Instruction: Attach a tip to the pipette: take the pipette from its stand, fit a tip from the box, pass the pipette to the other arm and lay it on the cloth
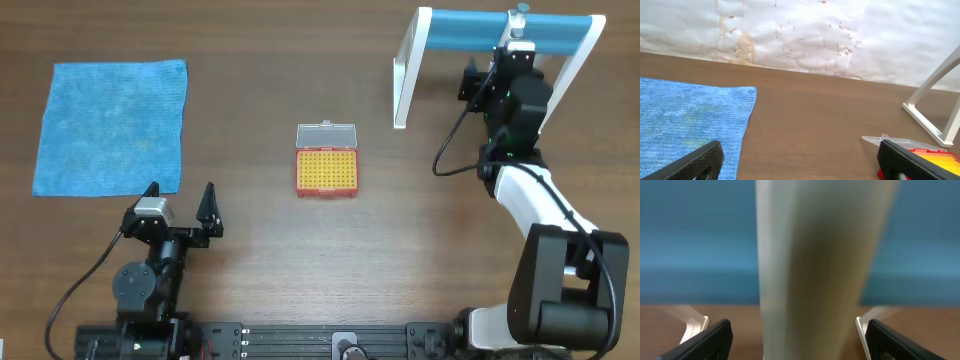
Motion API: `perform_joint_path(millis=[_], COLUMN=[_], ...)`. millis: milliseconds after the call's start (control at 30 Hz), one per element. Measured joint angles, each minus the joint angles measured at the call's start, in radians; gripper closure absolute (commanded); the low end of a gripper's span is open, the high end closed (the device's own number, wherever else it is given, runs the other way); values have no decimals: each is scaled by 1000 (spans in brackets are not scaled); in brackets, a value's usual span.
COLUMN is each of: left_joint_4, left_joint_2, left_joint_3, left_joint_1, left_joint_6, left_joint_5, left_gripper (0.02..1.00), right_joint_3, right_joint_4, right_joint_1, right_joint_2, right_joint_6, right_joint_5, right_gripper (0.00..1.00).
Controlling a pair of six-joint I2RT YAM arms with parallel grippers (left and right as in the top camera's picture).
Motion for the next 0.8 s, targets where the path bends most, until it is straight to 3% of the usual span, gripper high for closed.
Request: perform_joint_path(millis=[67,133,233,433,800], left_joint_4=[0,0,0,0,0], left_joint_2=[0,0,0,0,0], left_joint_3=[0,0,0,0,0], left_joint_1=[0,0,0,0,0], left_joint_6=[0,0,0,0,0], left_joint_5=[0,0,0,0,0], left_gripper=[23,23,23,25,27], right_joint_3=[8,9,9,13,18], right_joint_4=[0,0,0,-23,-30], right_joint_1=[0,0,0,0,0], right_joint_2=[5,5,5,5,4], right_joint_6=[-10,-14,-23,-29,-29], right_joint_5=[-8,-13,-13,-19,-22], right_gripper=[145,211,612,923,930])
